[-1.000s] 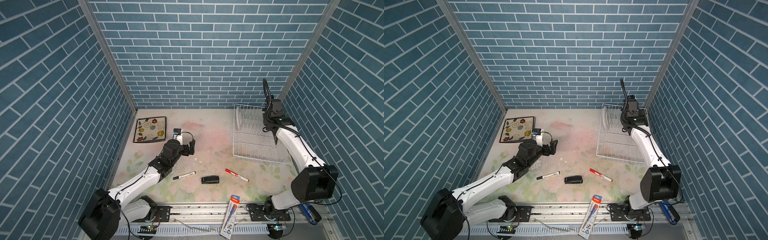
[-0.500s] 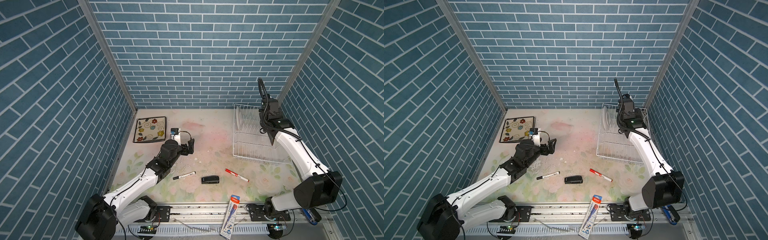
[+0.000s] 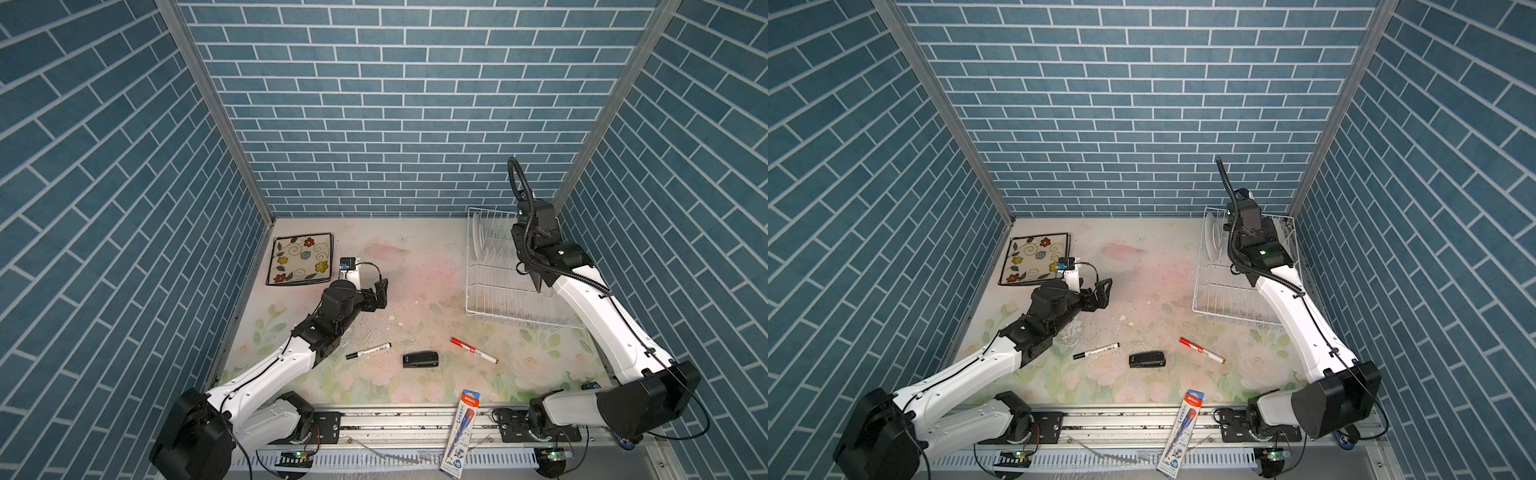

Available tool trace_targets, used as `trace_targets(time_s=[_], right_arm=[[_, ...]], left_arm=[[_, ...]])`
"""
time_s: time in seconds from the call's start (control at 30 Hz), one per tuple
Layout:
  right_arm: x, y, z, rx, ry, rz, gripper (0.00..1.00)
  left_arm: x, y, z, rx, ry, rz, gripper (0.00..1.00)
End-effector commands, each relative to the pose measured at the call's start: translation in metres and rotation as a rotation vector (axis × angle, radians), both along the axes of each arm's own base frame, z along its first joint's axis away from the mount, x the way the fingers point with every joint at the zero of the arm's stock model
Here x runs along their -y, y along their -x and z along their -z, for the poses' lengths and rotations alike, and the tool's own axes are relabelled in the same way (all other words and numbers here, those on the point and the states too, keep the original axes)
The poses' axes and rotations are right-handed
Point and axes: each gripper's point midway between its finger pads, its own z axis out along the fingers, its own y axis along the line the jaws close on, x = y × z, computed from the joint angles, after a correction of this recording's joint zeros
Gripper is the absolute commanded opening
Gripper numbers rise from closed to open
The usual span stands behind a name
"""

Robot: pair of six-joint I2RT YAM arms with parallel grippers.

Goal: Unload the plates from the dish rack
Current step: 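Raise the black plate clear of the rack and tilt it toward the table center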

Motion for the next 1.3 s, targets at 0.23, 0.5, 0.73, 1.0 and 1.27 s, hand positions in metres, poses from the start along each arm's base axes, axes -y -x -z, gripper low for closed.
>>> trace_targets(time_s=[0.23,0.5,0.73,1.0,1.27], right_arm=[[-0.023,0.031,-0.092,0.276,-0.193,-0.066,0.00],[-0.047,0.041,-0.107,0.309,-0.297,-0.153,0.00],[-0.062,0.050,-0.119,0.328,-0.446,-0.236,0.00],[-0.091,0.045,-0.109,0.289,-0.650,-0.309,0.00],[-0.131,0.036,-0.092,0.235,-0.891,-0.404,0.00]], left_arm=[[-0.002,-0.001,0.008,-0.020,0.005,-0.006,1.00],[0.000,-0.002,0.010,-0.025,0.010,-0.004,1.00],[-0.005,-0.001,0.010,-0.027,0.015,-0.014,1.00],[-0.023,-0.004,0.022,-0.093,0.068,-0.075,1.00],[-0.045,-0.003,0.030,-0.139,0.093,-0.139,1.00]])
